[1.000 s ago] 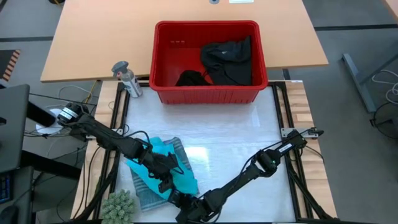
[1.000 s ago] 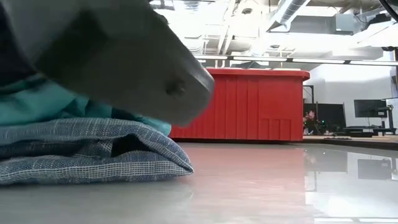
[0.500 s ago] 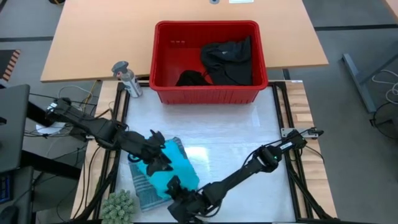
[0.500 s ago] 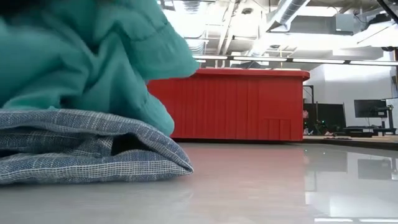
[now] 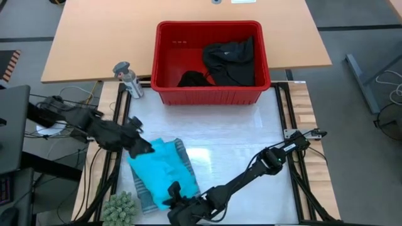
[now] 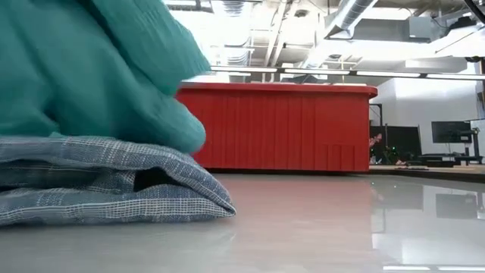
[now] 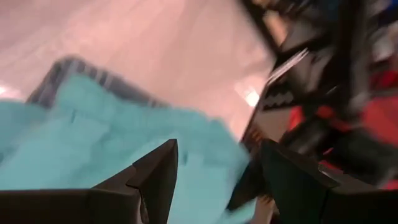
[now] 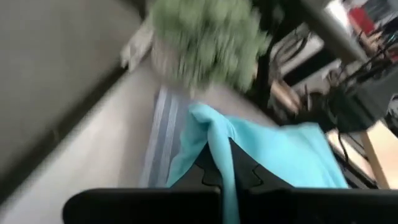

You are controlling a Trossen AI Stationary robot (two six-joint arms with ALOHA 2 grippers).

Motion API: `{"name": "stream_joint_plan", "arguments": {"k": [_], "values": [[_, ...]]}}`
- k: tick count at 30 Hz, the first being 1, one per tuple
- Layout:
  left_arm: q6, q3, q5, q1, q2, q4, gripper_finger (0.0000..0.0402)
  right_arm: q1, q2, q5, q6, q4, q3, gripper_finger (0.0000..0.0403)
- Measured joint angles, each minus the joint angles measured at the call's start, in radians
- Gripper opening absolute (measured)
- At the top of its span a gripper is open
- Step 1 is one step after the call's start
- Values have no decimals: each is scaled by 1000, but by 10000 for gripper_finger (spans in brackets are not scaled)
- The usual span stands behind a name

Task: Fold Laundry from Bin
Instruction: Stack the light blue shorts on top of the folded patterned blue shirt

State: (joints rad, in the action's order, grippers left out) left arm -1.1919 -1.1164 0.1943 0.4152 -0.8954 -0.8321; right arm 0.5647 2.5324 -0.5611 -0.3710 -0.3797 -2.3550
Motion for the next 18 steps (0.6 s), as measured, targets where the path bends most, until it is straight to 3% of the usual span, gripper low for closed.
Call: {"name": "stream_joint_plan", "arguments": {"k": [4,8,14,18], "values": [[-26,0,64,0,96,26,217,-18,-2,44,15,168,0,18],[-28,0,102,0,148,39,217,-48,-2,93,84,212,0,18],[-21,0,116,0,155,38,217,-88,6,351,120,249,0,21],[3,0,116,0,139,37,217,-97,8,398,153,309,0,53]]}}
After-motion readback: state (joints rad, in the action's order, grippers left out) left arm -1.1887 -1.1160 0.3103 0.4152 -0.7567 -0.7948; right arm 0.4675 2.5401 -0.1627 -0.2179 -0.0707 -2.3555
